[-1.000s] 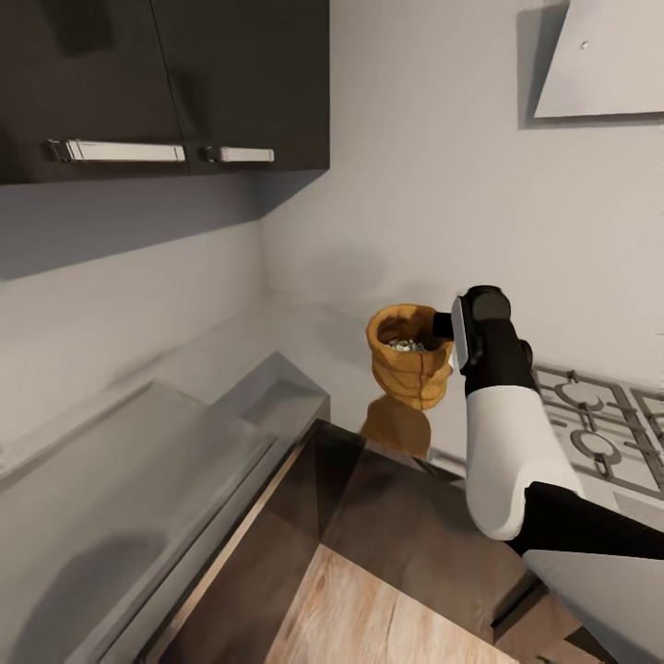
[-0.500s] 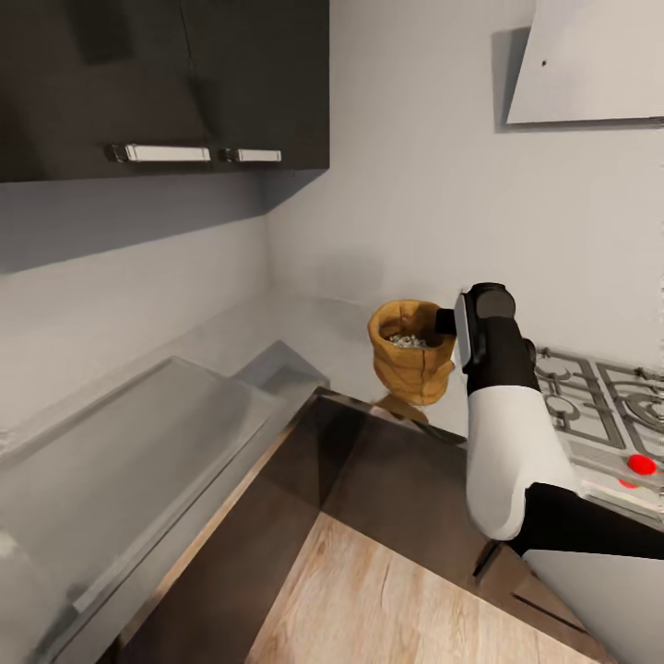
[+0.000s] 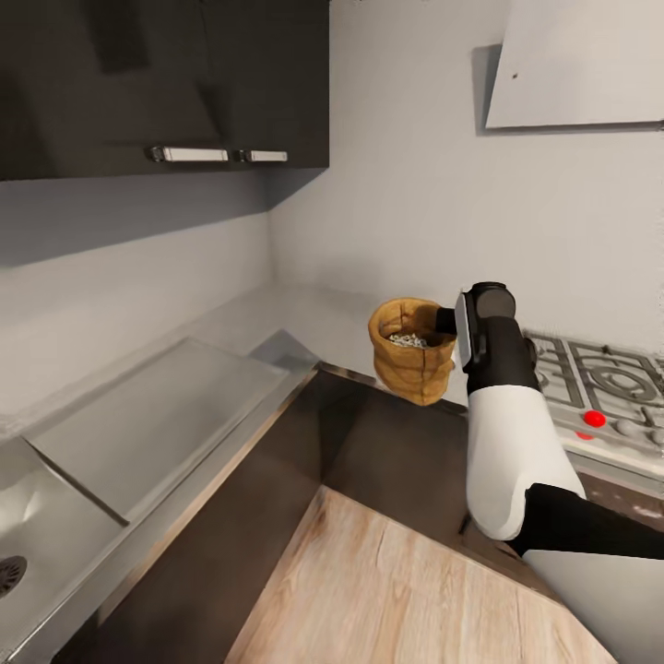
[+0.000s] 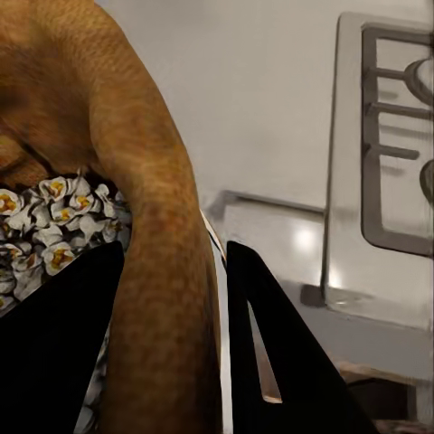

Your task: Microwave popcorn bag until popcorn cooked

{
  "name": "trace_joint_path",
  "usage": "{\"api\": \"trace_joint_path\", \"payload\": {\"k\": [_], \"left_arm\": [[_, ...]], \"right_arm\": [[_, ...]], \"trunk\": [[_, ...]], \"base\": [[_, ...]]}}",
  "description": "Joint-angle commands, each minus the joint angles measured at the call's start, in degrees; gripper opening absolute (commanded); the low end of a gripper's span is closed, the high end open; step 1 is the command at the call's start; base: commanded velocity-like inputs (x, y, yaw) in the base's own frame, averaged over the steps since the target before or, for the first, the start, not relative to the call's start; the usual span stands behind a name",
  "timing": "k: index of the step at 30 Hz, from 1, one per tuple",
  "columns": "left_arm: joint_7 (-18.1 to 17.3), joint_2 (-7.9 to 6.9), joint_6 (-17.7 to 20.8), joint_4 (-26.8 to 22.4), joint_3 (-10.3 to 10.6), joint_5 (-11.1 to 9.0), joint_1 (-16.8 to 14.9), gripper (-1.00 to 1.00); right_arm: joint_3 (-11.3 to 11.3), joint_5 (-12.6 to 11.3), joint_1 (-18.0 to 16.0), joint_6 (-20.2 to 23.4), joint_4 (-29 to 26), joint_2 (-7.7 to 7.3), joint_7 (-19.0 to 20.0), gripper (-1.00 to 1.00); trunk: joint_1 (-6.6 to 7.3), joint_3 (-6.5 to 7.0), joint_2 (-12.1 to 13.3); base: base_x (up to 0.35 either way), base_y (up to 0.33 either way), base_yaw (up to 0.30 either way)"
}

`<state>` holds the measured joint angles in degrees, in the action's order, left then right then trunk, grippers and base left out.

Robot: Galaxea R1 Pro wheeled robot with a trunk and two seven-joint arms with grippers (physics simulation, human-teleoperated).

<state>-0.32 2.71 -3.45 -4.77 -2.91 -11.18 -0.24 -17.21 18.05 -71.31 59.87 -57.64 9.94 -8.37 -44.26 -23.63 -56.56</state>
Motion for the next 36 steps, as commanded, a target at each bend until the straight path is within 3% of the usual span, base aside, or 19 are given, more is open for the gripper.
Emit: {"api": "trace_joint_path", "payload": {"k": [1, 20, 36], "left_arm": [[0.0, 0.01, -0.2, 0.0, -0.3, -0.2, 0.0, 1.00], [0.0, 0.01, -0.2, 0.0, -0.3, -0.2, 0.0, 1.00], [0.0, 0.00, -0.2, 0.0, -0.3, -0.3, 0.0, 1.00]], "right_arm": [[-0.1, -0.2, -0.1, 0.1, 0.0, 0.06, -0.3, -1.00], [-0.2, 0.8, -0.1, 0.1, 0.4, 0.06, -0.6, -1.00], [0.0, -0.1, -0.1, 0.1, -0.1, 0.06, -0.4, -1.00]], "trunk": [[0.03, -0.06, 0.0], [0.03, -0.06, 0.0], [0.03, -0.06, 0.0]], "base": [[-0.346, 0.000, 0.000], [-0.346, 0.000, 0.000], [-0.346, 0.000, 0.000]]}}
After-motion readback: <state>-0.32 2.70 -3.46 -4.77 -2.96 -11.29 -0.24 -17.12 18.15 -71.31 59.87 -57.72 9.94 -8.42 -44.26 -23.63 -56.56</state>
